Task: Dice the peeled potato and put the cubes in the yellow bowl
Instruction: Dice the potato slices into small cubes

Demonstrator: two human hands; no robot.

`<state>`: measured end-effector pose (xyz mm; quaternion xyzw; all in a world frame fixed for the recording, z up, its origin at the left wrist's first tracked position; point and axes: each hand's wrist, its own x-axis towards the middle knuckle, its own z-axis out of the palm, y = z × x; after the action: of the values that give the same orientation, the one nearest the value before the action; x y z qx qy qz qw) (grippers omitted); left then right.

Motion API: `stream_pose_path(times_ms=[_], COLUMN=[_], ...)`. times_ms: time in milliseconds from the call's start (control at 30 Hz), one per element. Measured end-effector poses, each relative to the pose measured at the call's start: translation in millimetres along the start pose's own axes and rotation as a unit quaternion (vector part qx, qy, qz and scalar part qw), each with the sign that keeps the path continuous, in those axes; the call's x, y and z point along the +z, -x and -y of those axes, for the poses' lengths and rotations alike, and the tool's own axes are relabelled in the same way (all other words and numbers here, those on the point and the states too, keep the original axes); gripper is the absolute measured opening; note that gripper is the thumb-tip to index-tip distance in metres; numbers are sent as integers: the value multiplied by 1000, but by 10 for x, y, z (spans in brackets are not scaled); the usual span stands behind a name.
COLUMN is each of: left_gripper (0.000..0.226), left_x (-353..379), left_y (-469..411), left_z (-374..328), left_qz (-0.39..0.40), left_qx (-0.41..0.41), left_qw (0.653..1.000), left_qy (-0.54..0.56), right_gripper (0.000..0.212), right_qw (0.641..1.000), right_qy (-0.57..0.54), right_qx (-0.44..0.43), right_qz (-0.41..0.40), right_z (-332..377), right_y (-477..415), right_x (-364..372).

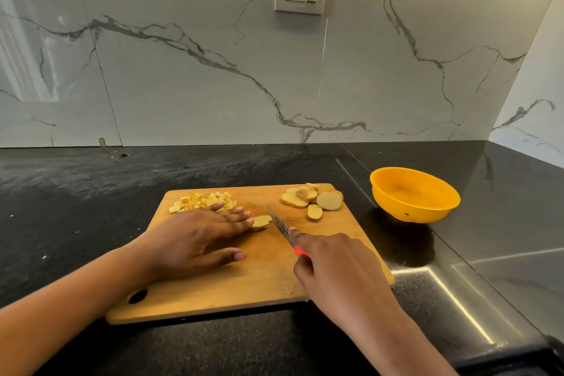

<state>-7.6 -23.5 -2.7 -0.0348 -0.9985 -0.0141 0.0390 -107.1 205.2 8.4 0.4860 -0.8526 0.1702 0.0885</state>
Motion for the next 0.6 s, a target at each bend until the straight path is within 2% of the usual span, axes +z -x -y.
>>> stream_pose_path(times_ms=[300,500,600], left_gripper=[74,75,75], left_x=[-24,-15,-14], left_y=[-41,-49,-42], left_z=[1,19,15], left_qz=[9,5,11], left_qx=[8,13,10], left_qw=[1000,1000,1000], left_qy=[-14,-14,-19], right_gripper=[49,39,47], right_qw=[999,988,986], right_qy=[29,98,105], right_qx=[-32,-47,-56], right_qz=[26,110,119], right_z=[86,244,270], right_y=[-67,-265,-157], right_x=[64,108,84])
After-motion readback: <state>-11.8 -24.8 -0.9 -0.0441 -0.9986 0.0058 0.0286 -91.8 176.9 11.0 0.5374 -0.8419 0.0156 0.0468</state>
